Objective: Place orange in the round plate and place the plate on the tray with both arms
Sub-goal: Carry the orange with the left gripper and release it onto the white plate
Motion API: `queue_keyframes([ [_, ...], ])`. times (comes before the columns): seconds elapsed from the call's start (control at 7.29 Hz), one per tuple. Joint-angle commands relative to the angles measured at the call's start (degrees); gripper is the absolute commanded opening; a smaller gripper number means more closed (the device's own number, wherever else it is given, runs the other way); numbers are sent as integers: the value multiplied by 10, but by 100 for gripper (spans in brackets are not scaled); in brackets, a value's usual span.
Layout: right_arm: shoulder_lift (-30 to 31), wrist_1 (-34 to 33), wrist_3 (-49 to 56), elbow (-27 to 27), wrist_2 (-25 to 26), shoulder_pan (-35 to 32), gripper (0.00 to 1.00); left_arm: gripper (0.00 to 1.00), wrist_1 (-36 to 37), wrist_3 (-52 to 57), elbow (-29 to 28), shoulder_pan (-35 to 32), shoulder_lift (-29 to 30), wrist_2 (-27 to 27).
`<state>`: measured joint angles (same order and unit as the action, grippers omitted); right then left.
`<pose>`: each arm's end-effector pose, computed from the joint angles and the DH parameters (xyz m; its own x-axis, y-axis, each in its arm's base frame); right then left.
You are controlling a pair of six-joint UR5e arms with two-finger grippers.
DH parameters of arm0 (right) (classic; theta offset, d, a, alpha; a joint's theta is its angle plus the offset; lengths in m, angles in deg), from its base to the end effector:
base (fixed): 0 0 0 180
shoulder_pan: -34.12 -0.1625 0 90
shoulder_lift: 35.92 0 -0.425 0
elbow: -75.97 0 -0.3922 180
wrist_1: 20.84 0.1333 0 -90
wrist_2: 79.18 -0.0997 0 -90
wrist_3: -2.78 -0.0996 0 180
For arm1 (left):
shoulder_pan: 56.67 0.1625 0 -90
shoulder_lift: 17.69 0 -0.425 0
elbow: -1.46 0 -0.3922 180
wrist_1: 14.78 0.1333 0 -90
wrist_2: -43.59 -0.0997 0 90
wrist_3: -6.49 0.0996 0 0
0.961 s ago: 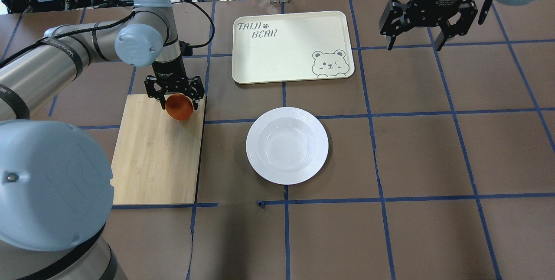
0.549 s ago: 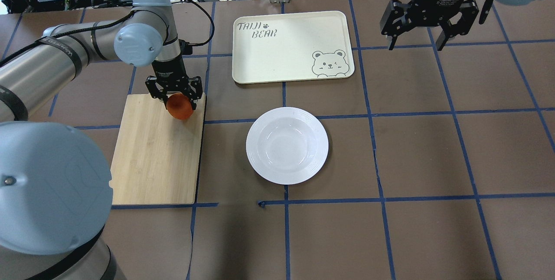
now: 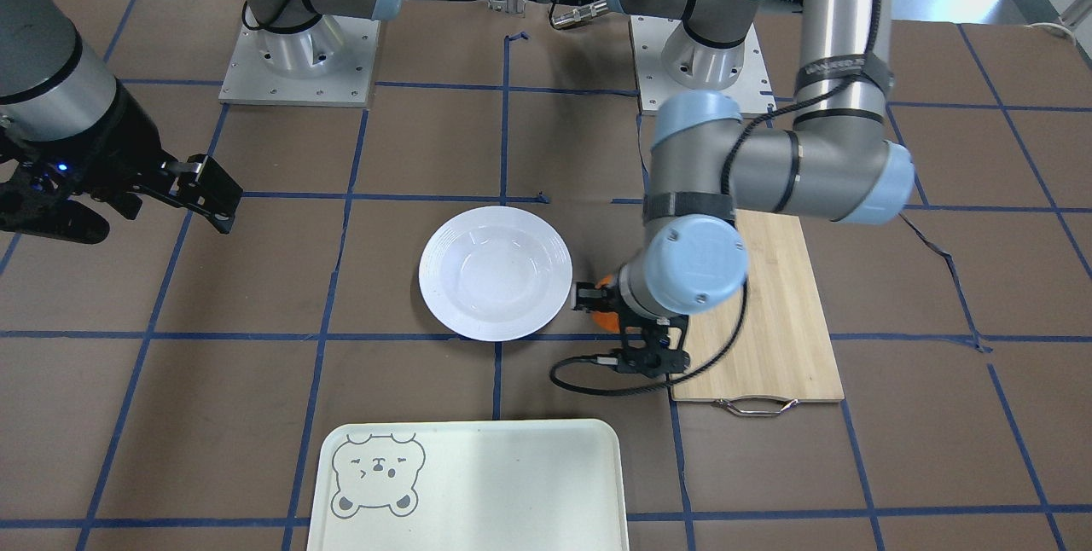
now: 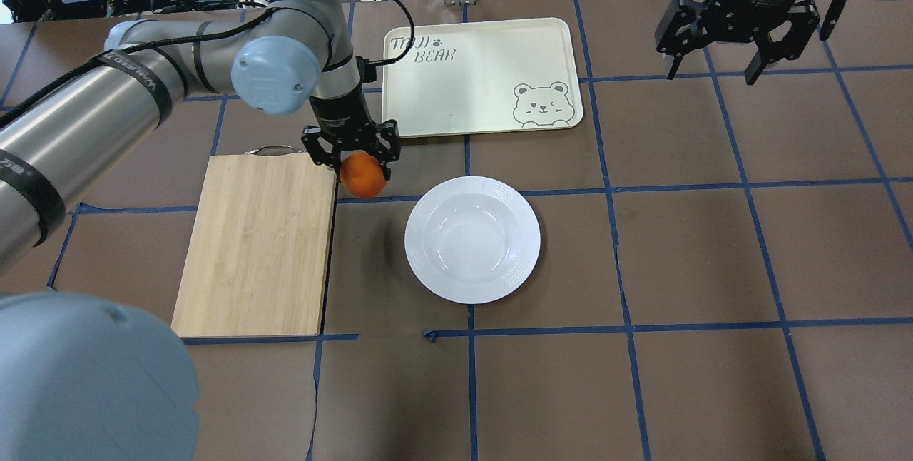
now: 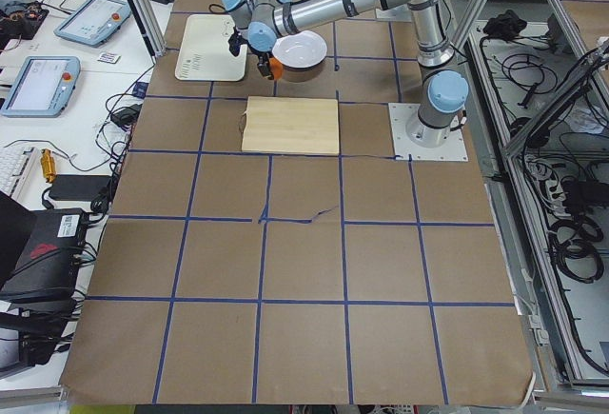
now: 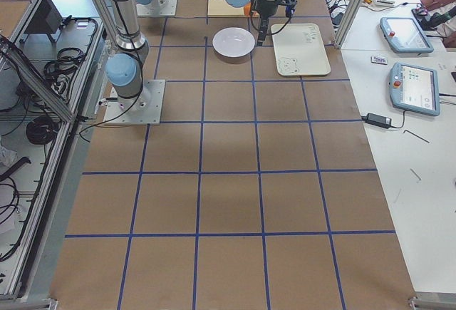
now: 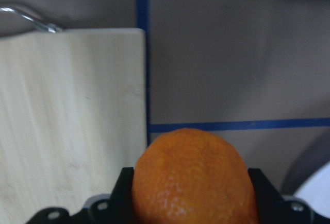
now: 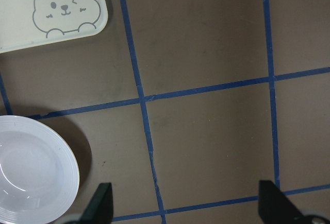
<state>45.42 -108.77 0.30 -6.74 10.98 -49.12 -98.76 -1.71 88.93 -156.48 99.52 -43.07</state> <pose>0.0674 -0.5615 0.4679 -0.9870 0.1603 0.0054 0.1604 0.9852 0.0598 -0.2416 -0.5807 0.2506 -0.9998 0.0170 0.0090 0.0190 0.9457 0.3246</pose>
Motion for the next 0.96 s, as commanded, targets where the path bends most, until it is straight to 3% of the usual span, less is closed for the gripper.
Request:
queue_keyframes([
  [0.0,0,2,0,-1,0,8,100,0,53,-36,30,-106,-6,9],
  [0.27,0,0,-1,-8,1,8,100,1,153,-26,90,-110,8,21],
  [0.41,0,-3,-1,-10,1,9,100,57,168,-25,103,-111,10,20],
  [0.55,0,-2,-1,-10,1,9,100,100,168,-29,100,-111,4,22],
  [0.82,0,-2,-5,-10,-2,7,100,100,159,-33,84,-100,-19,19],
])
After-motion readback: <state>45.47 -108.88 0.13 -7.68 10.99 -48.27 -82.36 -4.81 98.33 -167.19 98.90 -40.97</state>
